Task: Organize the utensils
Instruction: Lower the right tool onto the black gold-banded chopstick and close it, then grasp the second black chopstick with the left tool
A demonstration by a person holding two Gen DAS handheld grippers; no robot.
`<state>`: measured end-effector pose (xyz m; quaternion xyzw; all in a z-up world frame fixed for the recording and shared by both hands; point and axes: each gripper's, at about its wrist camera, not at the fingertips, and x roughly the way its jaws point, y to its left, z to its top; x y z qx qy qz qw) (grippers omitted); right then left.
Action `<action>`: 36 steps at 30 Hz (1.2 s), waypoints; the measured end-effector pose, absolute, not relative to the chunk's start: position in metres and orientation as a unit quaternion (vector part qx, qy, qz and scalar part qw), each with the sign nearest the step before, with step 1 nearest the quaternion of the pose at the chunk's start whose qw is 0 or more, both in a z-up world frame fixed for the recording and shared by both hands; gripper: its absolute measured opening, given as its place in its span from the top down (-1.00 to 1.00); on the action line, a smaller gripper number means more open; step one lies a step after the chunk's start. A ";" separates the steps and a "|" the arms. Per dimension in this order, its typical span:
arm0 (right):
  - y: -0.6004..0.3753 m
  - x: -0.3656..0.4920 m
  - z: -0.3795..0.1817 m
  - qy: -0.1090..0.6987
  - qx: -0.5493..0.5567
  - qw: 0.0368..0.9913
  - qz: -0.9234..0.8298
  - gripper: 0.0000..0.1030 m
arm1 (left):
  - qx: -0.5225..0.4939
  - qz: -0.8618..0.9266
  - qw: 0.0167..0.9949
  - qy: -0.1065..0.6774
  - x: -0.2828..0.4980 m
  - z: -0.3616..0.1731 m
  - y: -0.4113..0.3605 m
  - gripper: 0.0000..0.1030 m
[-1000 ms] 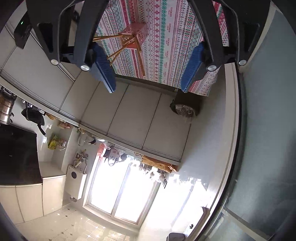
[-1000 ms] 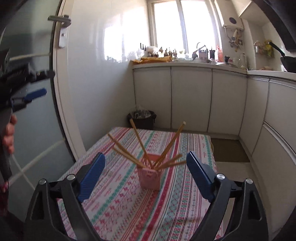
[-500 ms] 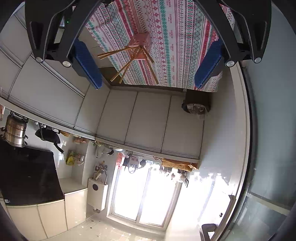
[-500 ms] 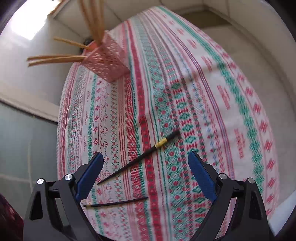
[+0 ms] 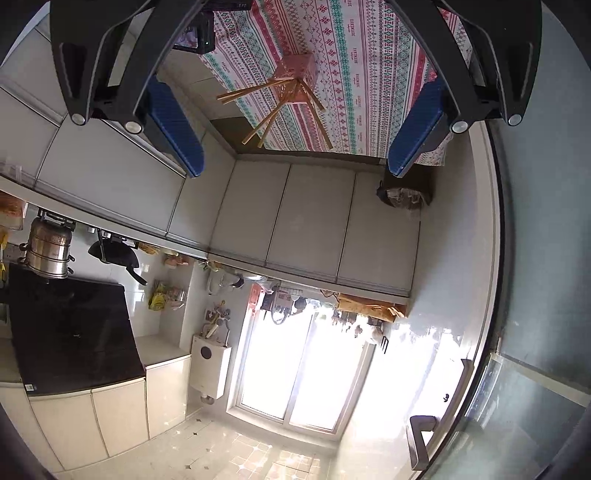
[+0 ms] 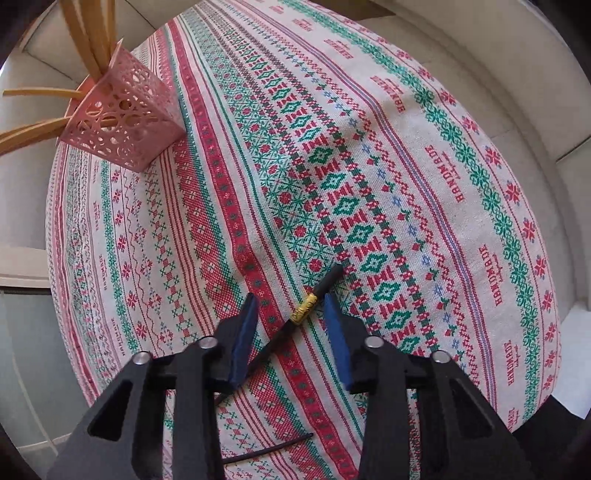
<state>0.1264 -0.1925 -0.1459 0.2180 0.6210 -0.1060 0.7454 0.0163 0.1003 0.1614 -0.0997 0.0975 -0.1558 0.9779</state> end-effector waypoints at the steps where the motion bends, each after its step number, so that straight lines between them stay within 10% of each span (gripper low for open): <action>1: -0.187 0.124 -0.145 0.613 0.193 0.758 -0.109 0.66 | -0.103 -0.155 0.978 0.098 0.015 0.162 0.102 -0.86; 8: -0.195 0.101 -0.146 0.566 0.189 0.798 -0.080 0.99 | -0.145 -0.185 0.959 0.159 -0.004 0.138 0.108 -0.86; 17: -0.232 0.090 -0.131 0.578 0.197 0.791 -0.031 0.99 | -0.354 -0.108 0.699 0.611 -0.021 -0.089 0.109 -0.58; 30: -0.260 0.074 -0.133 0.581 0.298 0.756 0.051 0.87 | -0.386 0.115 0.670 0.624 -0.015 -0.140 0.115 -0.17; 36: -0.277 0.066 -0.130 0.584 0.314 0.745 0.070 0.26 | -0.293 0.161 0.702 0.628 0.014 -0.137 0.086 0.26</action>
